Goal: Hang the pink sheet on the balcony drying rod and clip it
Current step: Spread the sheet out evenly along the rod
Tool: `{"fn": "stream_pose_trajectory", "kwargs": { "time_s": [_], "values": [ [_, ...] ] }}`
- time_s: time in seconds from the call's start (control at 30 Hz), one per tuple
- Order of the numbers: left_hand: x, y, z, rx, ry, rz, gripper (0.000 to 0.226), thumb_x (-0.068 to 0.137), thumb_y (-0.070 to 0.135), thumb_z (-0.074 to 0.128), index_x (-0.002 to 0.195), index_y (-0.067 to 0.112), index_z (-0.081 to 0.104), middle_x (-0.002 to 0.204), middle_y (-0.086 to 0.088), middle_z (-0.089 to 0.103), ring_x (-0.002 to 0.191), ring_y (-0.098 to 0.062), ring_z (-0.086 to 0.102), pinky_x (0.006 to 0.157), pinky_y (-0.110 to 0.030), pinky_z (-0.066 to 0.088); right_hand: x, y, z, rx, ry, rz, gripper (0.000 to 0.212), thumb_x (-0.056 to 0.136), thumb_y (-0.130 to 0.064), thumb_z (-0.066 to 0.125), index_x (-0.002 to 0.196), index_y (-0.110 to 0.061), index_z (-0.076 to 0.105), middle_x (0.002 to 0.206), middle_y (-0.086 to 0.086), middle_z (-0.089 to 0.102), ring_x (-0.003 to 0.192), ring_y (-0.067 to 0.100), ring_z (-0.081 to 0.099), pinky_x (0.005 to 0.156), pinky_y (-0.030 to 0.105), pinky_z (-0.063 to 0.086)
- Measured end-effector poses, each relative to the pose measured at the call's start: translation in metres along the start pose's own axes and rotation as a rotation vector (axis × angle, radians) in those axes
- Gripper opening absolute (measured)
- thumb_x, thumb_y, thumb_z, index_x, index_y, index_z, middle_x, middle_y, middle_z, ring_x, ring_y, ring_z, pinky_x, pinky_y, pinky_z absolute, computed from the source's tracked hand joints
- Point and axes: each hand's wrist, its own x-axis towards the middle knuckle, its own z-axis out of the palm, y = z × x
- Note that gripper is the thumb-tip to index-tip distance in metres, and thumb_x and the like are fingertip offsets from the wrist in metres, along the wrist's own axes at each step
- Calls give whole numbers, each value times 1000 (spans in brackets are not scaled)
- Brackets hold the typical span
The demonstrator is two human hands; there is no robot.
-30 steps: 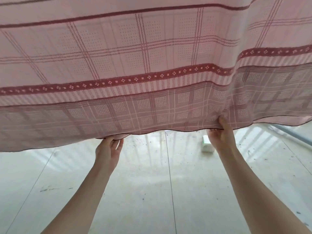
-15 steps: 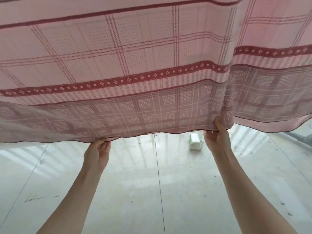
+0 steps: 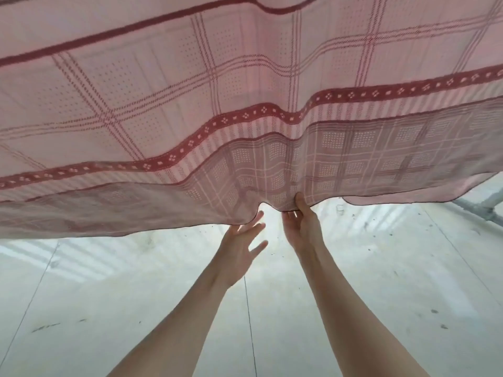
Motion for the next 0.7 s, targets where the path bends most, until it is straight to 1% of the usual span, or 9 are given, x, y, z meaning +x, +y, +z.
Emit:
{"fn": "stream_pose_trajectory", "kwargs": {
  "time_s": [0.07, 0.13, 0.2, 0.27, 0.4, 0.47, 0.53, 0.63, 0.7],
  "values": [
    [7, 5, 3, 7, 44, 11, 35, 88, 8, 56, 118, 26, 51, 134, 13, 46, 132, -13, 37, 103, -43, 37, -4, 3, 7, -6, 44, -6, 13, 90, 1, 50, 96, -2, 62, 93, 6, 69, 88, 17, 66, 84, 30, 54],
    [18, 13, 5, -96, 62, 31, 42, 89, 11, 55, 127, 25, 46, 137, 11, 43, 132, -16, 36, 102, -42, 39, -4, 5, 13, -13, 63, -13, 13, 91, 2, 49, 94, -2, 61, 93, 7, 67, 89, 17, 64, 85, 30, 52],
    [30, 18, 8, -221, 59, 22, 46, 91, 16, 53, 134, 25, 41, 141, 7, 40, 129, -17, 38, 99, -39, 41, -1, 8, 15, -54, 54, -15, 12, 91, 1, 51, 94, -1, 62, 90, 7, 69, 84, 16, 68, 76, 28, 56],
    [41, 15, 11, -236, 41, 25, 49, 90, 26, 54, 137, 22, 39, 141, 4, 42, 125, -14, 44, 97, -36, 44, 4, 8, 15, -105, 52, -19, 12, 90, -1, 52, 96, -1, 62, 92, 7, 69, 82, 15, 69, 71, 27, 57],
    [52, 14, 0, -301, 57, 37, 55, 88, 33, 53, 139, 22, 36, 139, 6, 47, 122, -10, 46, 99, -36, 40, 14, -13, 19, -182, 80, 29, 10, 91, -13, 54, 93, -13, 64, 100, 2, 62, 100, 16, 58, 89, 33, 46],
    [56, 21, -10, -338, 72, 43, 50, 85, 33, 53, 133, 22, 44, 132, 7, 53, 122, -12, 46, 100, -38, 37, 22, -36, 23, -161, 62, 38, 11, 88, -25, 57, 92, -17, 64, 103, 1, 59, 106, 19, 55, 92, 37, 44],
    [61, 27, -14, -364, 82, 66, 27, 91, 32, 48, 116, 24, 55, 116, 8, 63, 115, -10, 50, 95, -36, 40, 29, -65, 27, -117, 30, 11, 20, 87, -34, 58, 97, -16, 62, 109, 4, 58, 113, 23, 54, 100, 43, 41],
    [71, 34, -5, -472, 93, 86, 13, 92, 32, 49, 95, 25, 60, 87, 13, 73, 105, -5, 55, 94, -33, 39, 35, -106, 24, -91, 7, -83, 29, 89, -36, 56, 110, -17, 59, 119, 6, 57, 117, 26, 53, 101, 47, 39],
    [78, 34, 4, -564, 128, 118, 7, 89, 31, 53, 90, 27, 59, 84, 15, 72, 103, -3, 57, 99, -34, 36, 39, -132, 19, -87, -22, -119, 35, 90, -37, 55, 121, -20, 53, 126, 5, 52, 122, 26, 48, 100, 47, 38]
  ]
}}
